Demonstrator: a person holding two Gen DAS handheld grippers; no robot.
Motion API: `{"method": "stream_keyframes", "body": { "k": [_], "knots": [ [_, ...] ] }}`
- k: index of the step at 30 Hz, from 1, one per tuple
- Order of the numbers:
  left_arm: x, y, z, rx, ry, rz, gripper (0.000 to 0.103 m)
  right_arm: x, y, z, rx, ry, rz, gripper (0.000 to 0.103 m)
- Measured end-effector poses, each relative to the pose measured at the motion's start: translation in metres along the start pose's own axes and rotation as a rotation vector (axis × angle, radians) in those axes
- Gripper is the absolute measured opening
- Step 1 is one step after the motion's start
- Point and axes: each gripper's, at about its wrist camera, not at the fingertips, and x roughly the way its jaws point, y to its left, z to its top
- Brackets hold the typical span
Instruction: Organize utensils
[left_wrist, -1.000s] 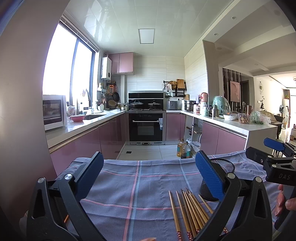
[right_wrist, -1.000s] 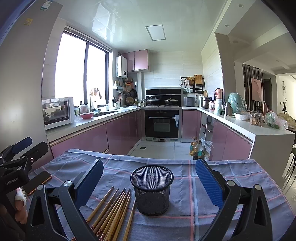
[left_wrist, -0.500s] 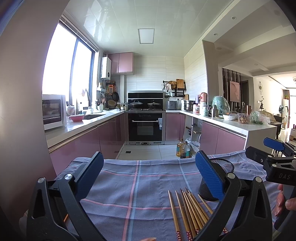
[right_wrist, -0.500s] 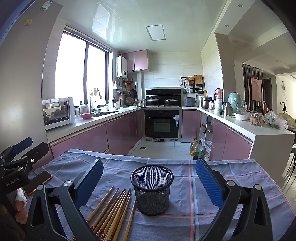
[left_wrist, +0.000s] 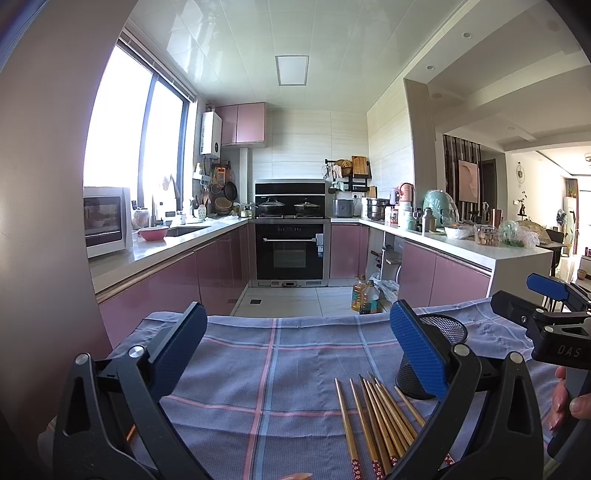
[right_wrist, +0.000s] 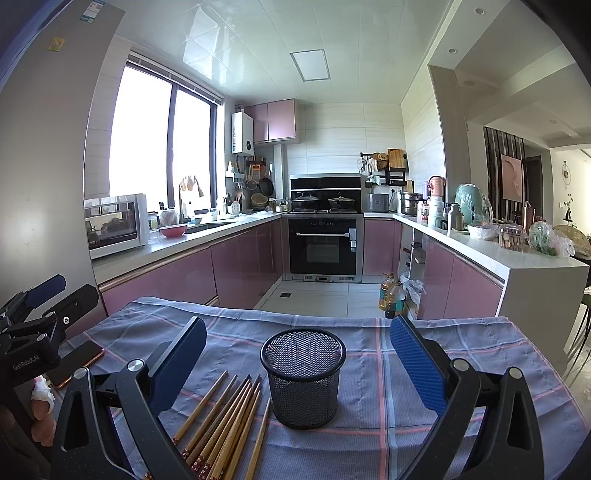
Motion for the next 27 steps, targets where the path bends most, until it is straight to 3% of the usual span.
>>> {"method": "stream_keyframes", "body": {
  "k": [27],
  "knots": [
    [0.0073, 0.001, -0.0036, -0.009, 0.018, -0.008, 0.098, 0.0018, -0.0009, -0.001, 0.007, 0.007, -0.001, 0.096]
  ]
}}
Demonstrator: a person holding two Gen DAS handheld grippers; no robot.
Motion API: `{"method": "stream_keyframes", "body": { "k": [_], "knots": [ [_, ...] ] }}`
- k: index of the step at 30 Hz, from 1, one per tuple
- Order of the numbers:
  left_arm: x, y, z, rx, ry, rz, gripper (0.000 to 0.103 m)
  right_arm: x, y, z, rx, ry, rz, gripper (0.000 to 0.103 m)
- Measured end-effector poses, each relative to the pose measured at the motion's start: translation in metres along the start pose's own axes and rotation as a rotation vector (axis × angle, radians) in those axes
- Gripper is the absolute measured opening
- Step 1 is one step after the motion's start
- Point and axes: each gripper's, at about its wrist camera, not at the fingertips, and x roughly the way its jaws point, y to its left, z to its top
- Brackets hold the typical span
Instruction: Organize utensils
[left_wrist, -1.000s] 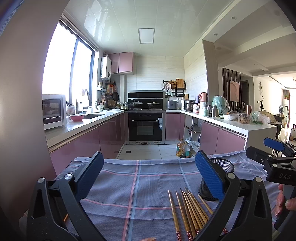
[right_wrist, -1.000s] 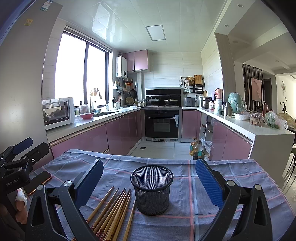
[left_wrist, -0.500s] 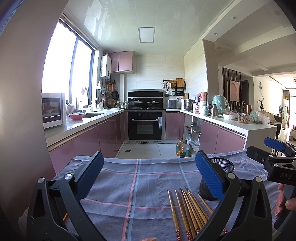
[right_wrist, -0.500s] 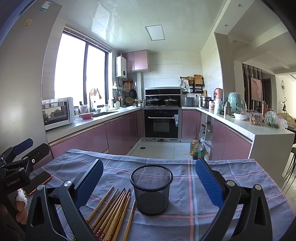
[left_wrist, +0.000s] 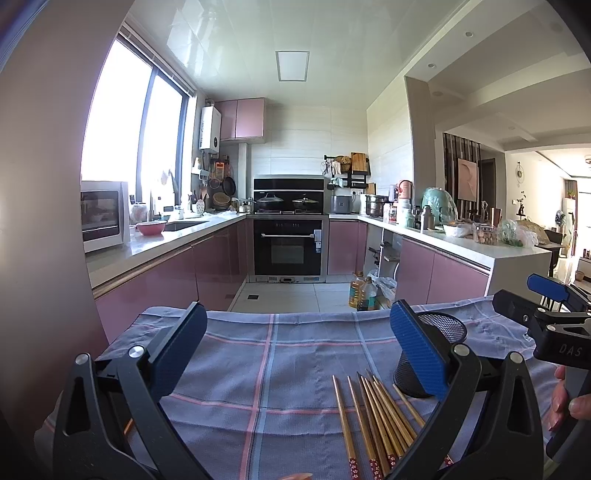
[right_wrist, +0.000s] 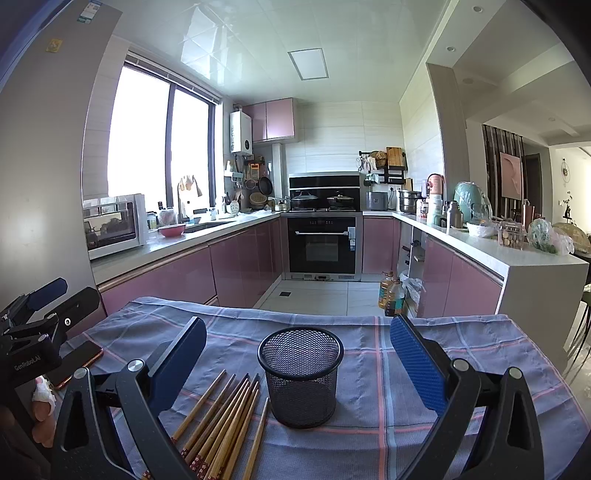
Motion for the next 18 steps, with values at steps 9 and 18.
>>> {"method": "stream_keyframes", "body": {
  "k": [9, 18],
  "knots": [
    [0.003, 0.0, -0.002, 0.001, 0.01, -0.008, 0.098, 0.001, -0.002, -0.001, 0.005, 0.004, 0.004, 0.096],
    [0.015, 0.001, -0.007, -0.003, 0.053, -0.046, 0.098, 0.003, -0.007, -0.006, 0.002, 0.039, 0.023, 0.096]
  ]
}}
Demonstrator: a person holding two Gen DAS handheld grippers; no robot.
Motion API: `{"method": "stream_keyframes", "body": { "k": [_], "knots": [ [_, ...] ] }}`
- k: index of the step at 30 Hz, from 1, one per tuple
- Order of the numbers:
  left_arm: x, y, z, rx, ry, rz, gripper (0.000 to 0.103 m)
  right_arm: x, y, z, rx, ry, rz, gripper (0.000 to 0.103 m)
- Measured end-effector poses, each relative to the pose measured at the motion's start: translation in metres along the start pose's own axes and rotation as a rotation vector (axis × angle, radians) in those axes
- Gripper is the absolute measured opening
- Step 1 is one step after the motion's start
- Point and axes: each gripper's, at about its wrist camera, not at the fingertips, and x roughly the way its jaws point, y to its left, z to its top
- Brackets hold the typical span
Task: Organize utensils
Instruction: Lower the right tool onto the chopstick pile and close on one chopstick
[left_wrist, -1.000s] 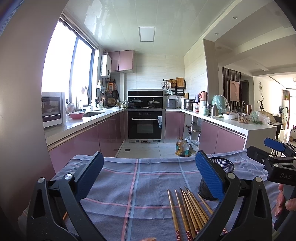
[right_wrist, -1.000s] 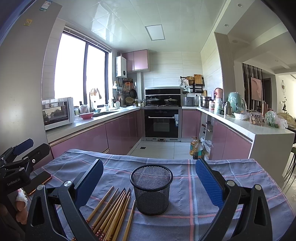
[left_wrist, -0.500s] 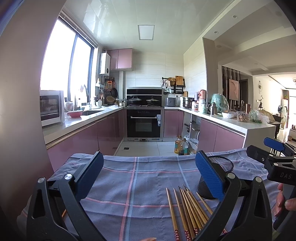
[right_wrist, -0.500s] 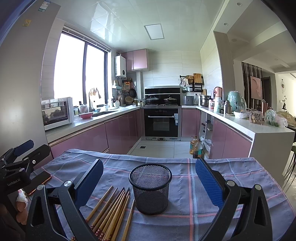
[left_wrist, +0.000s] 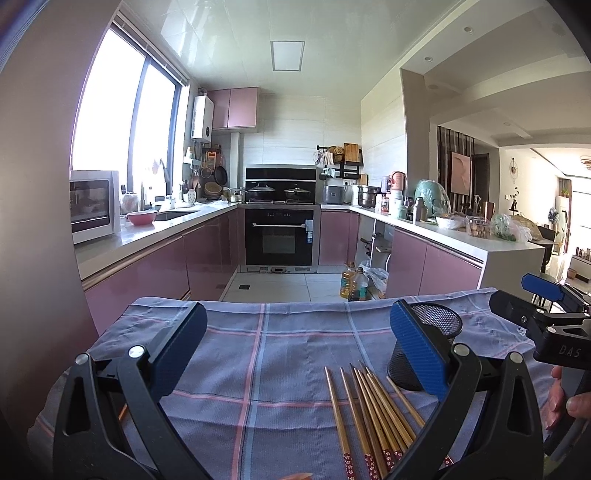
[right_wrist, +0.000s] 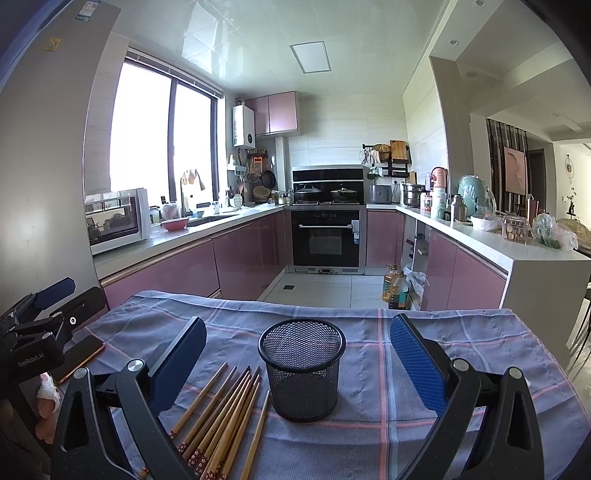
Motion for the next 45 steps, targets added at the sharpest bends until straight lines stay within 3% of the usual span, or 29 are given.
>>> {"method": "stream_keyframes", "body": {
  "k": [4, 14, 17, 20, 25, 31, 34, 45],
  "knots": [
    [0.014, 0.0, -0.006, 0.001, 0.065, -0.041, 0.098, 0.008, 0.0, -0.01, -0.007, 0.066, 0.03, 0.096],
    [0.064, -0.001, -0.046, 0.055, 0.279, -0.077, 0.098, 0.048, 0.016, -0.053, -0.085, 0.355, 0.098, 0.096],
    [0.076, -0.003, -0.057, 0.076, 0.328, -0.074, 0.098, 0.06, 0.019, -0.062, -0.091, 0.414, 0.11, 0.089],
    [0.089, -0.007, -0.067, 0.091, 0.382, -0.087, 0.09, 0.069, 0.021, -0.069, -0.101, 0.467, 0.106, 0.082],
    [0.111, -0.013, -0.083, 0.112, 0.484, -0.11, 0.068, 0.083, 0.022, -0.078, -0.088, 0.535, 0.108, 0.068],
    [0.128, -0.021, -0.094, 0.117, 0.551, -0.152, 0.052, 0.093, 0.025, -0.086, -0.092, 0.574, 0.111, 0.056],
    [0.137, -0.024, -0.099, 0.12, 0.58, -0.166, 0.047, 0.096, 0.026, -0.089, -0.095, 0.593, 0.121, 0.049],
    [0.167, -0.031, -0.116, 0.109, 0.658, -0.201, 0.032, 0.104, 0.032, -0.089, -0.09, 0.6, 0.134, 0.039]
  ]
}}
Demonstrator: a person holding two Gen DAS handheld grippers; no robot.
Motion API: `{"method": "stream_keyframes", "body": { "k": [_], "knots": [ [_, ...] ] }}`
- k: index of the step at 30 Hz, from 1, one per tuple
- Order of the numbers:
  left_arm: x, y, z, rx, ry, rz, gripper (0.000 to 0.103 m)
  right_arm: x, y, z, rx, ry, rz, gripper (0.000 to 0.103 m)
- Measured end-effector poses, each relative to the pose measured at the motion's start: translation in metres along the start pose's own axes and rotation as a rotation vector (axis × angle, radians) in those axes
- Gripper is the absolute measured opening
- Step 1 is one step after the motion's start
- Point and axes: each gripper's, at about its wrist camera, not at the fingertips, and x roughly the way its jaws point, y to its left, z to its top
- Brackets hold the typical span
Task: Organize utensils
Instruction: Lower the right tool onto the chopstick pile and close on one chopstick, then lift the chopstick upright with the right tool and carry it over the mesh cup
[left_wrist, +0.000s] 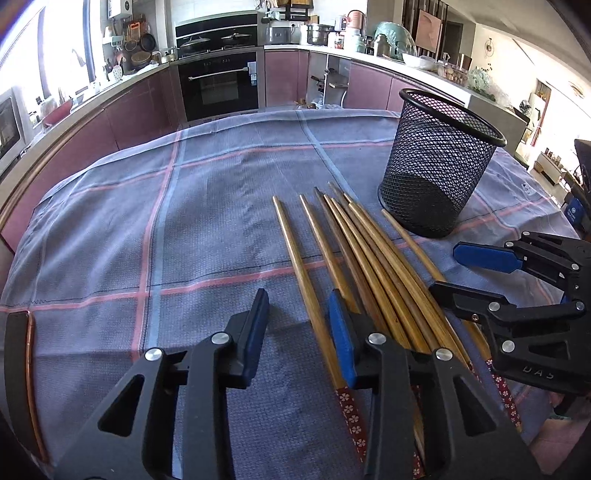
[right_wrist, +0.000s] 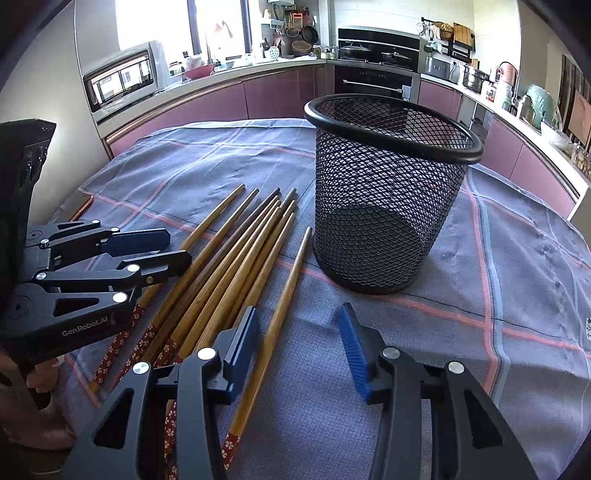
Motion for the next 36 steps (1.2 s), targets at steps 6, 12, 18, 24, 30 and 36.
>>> {"method": "stream_keyframes", "body": {
  "k": [6, 12, 18, 24, 30, 36],
  "knots": [
    [0.001, -0.001, 0.002, -0.009, 0.005, -0.031, 0.012, 0.001, -0.003, 0.002, 0.016, 0.005, 0.018, 0.025],
    [-0.001, -0.001, 0.003, -0.035, 0.002, -0.042, 0.009, 0.001, -0.007, 0.002, 0.033, 0.009, 0.05, 0.008],
    [-0.006, -0.001, 0.001, -0.039, 0.003, -0.049, 0.008, -0.002, -0.009, 0.001, 0.043, 0.0, 0.06, 0.006],
    [-0.02, 0.003, 0.002, -0.05, -0.019, -0.079, 0.008, -0.018, -0.011, 0.003, 0.039, -0.04, 0.1, 0.006],
    [-0.048, 0.007, 0.01, -0.056, -0.07, -0.139, 0.008, -0.045, -0.012, 0.007, 0.027, -0.122, 0.15, 0.006],
    [-0.081, 0.01, 0.019, -0.066, -0.13, -0.215, 0.008, -0.072, -0.022, 0.015, 0.058, -0.212, 0.187, 0.005]
  ]
}}
